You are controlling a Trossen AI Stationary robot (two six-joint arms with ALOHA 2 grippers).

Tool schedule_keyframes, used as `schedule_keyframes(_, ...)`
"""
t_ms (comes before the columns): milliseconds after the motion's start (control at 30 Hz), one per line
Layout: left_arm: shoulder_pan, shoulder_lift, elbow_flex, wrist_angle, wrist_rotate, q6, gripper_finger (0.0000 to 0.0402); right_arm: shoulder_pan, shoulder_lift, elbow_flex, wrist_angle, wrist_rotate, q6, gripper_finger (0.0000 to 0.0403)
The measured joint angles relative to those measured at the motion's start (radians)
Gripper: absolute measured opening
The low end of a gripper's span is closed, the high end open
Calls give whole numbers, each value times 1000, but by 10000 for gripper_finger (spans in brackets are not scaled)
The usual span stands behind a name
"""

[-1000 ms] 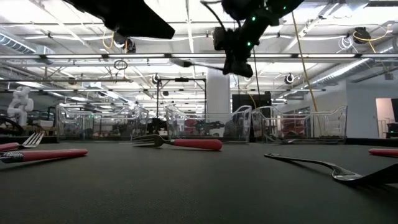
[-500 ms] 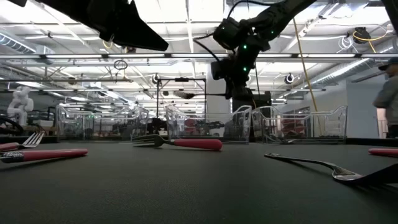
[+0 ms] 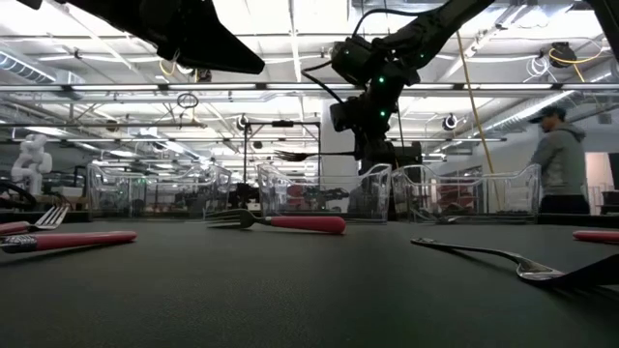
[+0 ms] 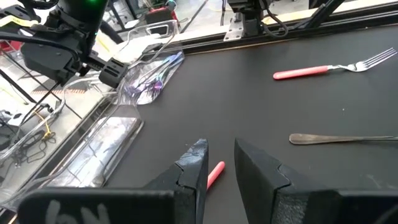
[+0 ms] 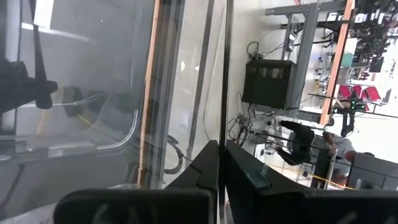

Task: Sort silverware by color (type)
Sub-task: Put the black fork into the middle transparent bin

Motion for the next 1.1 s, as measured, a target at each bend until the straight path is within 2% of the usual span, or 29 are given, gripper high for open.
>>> schedule_keyframes(700,0,0,0,15,1,1,81,-7,6,-1,-54,-2,2,9)
schedule_keyframes(1100,-2,0,0,26,1,8,81,-4,79,0,-74,1,-62,9)
